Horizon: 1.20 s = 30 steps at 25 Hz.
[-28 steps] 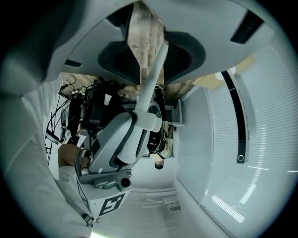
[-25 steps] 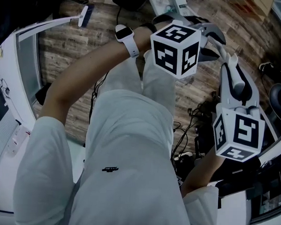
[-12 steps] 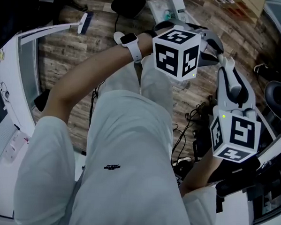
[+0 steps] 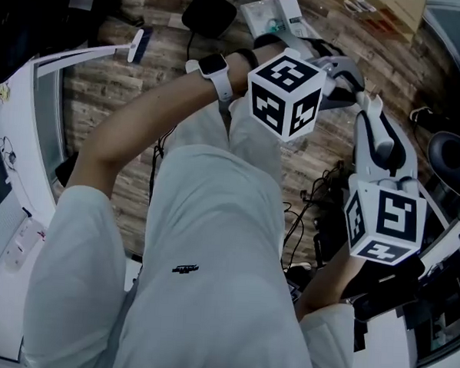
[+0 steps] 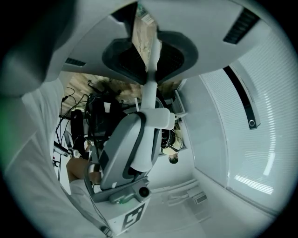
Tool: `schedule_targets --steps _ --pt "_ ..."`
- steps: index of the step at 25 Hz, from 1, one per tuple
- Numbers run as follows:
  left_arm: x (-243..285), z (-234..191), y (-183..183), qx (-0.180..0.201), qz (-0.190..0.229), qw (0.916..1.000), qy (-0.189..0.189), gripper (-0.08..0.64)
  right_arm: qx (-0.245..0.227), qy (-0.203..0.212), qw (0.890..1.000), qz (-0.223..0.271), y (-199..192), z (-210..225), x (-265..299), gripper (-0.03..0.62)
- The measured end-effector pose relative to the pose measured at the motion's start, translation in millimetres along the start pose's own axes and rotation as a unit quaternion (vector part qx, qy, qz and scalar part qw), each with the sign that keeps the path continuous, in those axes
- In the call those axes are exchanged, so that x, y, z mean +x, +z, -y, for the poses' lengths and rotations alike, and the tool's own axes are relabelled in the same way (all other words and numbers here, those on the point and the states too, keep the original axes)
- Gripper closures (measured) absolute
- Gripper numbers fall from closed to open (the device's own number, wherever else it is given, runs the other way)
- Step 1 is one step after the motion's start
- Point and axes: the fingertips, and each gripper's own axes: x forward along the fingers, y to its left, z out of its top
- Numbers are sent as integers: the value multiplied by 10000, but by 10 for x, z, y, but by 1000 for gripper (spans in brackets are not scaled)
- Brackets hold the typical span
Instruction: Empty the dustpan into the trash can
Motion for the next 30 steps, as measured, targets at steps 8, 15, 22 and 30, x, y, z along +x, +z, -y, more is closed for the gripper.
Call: schedule_targets --steps 8,15,22,30 --pt "-98 -69 47 -82 -32 9999 120 477 -36 16 10000 71 112 -10 -48 476" --pt "-279 -173 99 -381 46 9981 482 474 -229 -54 9996 175 308 -90 -94 476" --pt "-469 -321 73 -391 -62 9962 769 472 -388 -55 9984 407 506 -175 -69 476" --pt "-840 -396 -127 -534 -158 9908 1232 471 -528 142 9966 609 740 -464 69 476"
